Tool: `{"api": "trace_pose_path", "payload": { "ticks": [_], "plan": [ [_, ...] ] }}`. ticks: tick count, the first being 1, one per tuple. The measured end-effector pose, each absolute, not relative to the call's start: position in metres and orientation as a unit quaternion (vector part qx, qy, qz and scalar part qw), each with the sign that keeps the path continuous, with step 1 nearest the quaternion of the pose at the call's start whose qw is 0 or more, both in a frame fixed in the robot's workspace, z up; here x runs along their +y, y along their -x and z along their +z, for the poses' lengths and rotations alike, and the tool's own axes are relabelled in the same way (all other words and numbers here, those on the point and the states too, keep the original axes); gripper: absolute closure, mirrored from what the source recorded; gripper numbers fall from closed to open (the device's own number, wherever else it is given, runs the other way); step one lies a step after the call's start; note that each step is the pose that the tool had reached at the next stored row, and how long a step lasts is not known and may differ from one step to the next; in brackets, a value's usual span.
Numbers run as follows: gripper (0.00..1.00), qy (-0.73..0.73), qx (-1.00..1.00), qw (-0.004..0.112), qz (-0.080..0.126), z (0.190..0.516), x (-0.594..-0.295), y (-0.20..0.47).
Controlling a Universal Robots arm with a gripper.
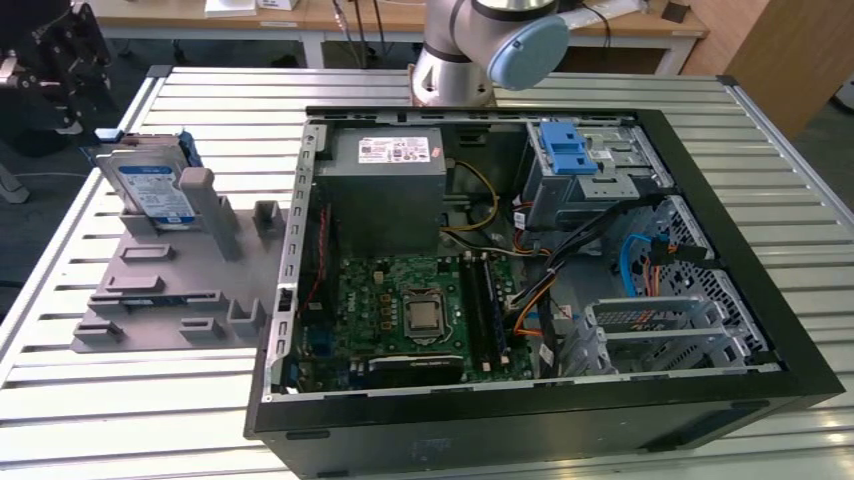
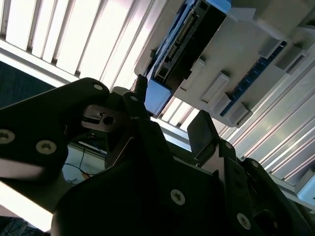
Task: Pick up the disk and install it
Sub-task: 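Pick up the disk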
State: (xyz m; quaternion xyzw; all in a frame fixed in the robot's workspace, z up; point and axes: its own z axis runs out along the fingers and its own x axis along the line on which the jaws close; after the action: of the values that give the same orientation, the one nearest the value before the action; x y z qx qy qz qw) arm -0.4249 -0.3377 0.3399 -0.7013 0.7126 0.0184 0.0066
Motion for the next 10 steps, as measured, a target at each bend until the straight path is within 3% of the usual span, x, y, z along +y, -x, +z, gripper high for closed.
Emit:
{"api": "trace_pose_path", "payload": {
  "ticks": [10],
  "plan": [
    [0.4, 0.702, 0.711, 0.002, 0.023, 0.3299, -0.3349, 0.4255]
  ]
}}
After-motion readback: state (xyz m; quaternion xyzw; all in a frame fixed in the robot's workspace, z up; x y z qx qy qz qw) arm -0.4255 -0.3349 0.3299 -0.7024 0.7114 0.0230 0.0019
